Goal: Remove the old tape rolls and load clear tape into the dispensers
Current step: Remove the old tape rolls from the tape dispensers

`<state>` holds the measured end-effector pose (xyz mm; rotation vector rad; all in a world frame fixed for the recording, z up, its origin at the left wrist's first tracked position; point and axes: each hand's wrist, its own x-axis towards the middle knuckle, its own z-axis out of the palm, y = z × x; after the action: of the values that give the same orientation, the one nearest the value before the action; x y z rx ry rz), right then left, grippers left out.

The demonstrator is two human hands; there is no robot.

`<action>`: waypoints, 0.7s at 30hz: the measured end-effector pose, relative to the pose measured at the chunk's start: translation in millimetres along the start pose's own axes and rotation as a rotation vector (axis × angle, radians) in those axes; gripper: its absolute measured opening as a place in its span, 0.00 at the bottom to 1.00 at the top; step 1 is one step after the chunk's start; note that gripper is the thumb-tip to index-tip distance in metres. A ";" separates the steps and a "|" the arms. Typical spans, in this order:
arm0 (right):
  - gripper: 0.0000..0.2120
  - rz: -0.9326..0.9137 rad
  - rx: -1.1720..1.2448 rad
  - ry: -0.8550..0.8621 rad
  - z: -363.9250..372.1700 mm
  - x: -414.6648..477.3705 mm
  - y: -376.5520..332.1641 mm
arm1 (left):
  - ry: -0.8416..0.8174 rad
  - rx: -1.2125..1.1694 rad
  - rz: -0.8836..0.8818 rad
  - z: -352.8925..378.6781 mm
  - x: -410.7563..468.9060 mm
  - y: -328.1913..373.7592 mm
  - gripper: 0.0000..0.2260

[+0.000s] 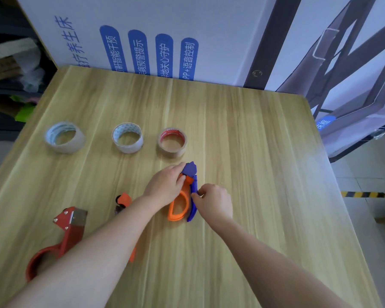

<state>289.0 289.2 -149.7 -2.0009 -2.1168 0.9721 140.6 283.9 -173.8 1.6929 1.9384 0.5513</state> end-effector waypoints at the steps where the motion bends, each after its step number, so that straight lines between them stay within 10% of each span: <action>1: 0.10 -0.008 -0.013 -0.021 0.3 -3.1 0.5 | -0.035 -0.013 -0.042 0.2 -6.4 2.8 0.18; 21: 0.12 -0.156 -0.207 -0.289 1.8 -91.1 21.6 | -0.065 0.215 -0.174 2.9 -134.9 17.3 0.19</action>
<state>320.7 203.7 -128.4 -1.8351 -2.5781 1.1145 169.2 152.8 -151.2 1.6235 2.1335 0.2269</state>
